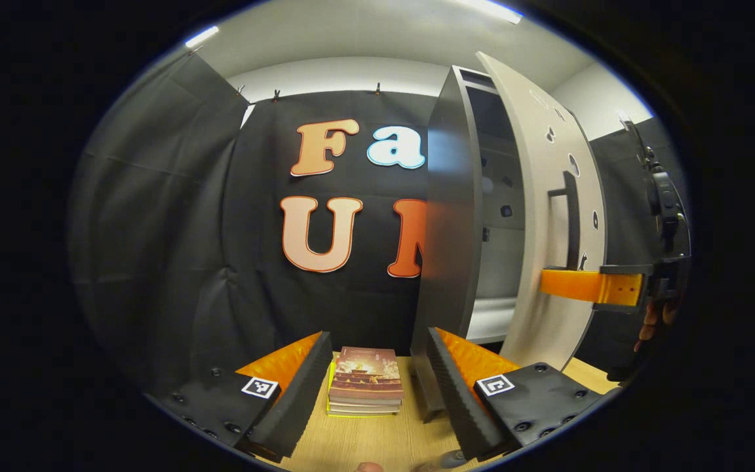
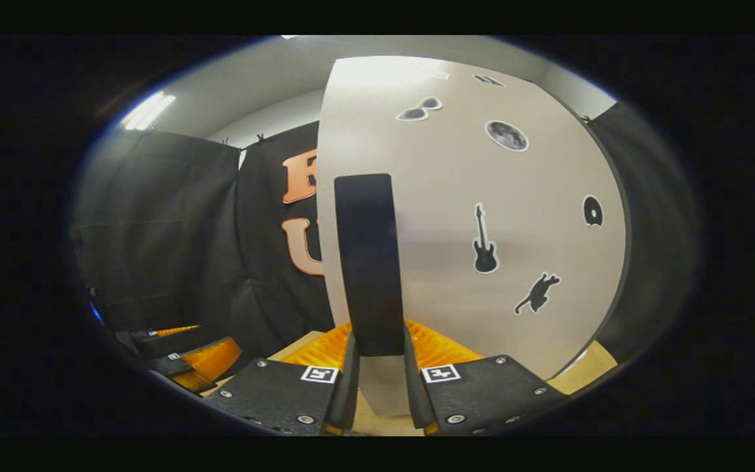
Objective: Open the cabinet door with the right hand, grasp the bottle in the cabinet with the left hand and place it on the coaster, then close the cabinet door with the right hand.
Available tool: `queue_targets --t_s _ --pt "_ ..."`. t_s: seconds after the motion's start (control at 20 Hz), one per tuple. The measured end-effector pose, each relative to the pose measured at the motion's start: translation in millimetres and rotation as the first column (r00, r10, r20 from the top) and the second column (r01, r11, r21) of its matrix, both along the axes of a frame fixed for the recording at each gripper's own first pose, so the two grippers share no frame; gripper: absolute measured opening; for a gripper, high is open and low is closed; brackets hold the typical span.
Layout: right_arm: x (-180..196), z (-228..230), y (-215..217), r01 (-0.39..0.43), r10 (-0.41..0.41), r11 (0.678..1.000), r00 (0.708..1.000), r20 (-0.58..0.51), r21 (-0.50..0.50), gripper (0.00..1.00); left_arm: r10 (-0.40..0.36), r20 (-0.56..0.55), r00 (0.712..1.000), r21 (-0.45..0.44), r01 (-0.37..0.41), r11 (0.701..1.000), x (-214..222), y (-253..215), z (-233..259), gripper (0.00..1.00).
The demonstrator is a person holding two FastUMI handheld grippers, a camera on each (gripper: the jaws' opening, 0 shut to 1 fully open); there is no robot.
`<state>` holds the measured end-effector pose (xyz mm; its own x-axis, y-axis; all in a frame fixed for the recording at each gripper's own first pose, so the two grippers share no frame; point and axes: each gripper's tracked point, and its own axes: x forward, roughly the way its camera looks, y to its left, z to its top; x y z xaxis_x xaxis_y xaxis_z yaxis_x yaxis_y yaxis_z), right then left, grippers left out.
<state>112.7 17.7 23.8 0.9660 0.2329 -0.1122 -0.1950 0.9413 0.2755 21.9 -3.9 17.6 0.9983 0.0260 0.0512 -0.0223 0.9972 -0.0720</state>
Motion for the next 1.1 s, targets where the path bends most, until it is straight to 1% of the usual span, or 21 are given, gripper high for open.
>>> queue_targets --t_s 0.25,0.65,0.7,0.95,1.1 --pt "21 -7 0 0.037 -0.036 0.999 0.999 0.009 -0.027 0.32 -0.020 -0.005 1.000 -0.022 0.020 1.000 6 -5 -4 0.94" --pt "44 -15 -1 0.058 -0.058 0.997 0.998 0.001 -0.041 0.32 -0.023 -0.015 1.000 -0.038 0.023 0.999 7 -2 -13 0.95" --pt "47 -18 -1 0.060 -0.060 0.997 0.998 -0.001 -0.039 0.32 -0.022 -0.016 1.000 -0.040 0.022 0.999 7 -1 -13 0.94" --pt "52 -18 -2 0.073 -0.073 0.997 0.997 -0.006 -0.035 0.32 -0.016 -0.017 1.000 -0.035 0.016 0.999 3 3 -14 0.94" --pt "54 -19 -1 0.082 -0.082 0.996 0.997 -0.006 -0.041 0.32 -0.026 -0.026 0.999 -0.034 0.025 0.999 3 2 -13 0.94"
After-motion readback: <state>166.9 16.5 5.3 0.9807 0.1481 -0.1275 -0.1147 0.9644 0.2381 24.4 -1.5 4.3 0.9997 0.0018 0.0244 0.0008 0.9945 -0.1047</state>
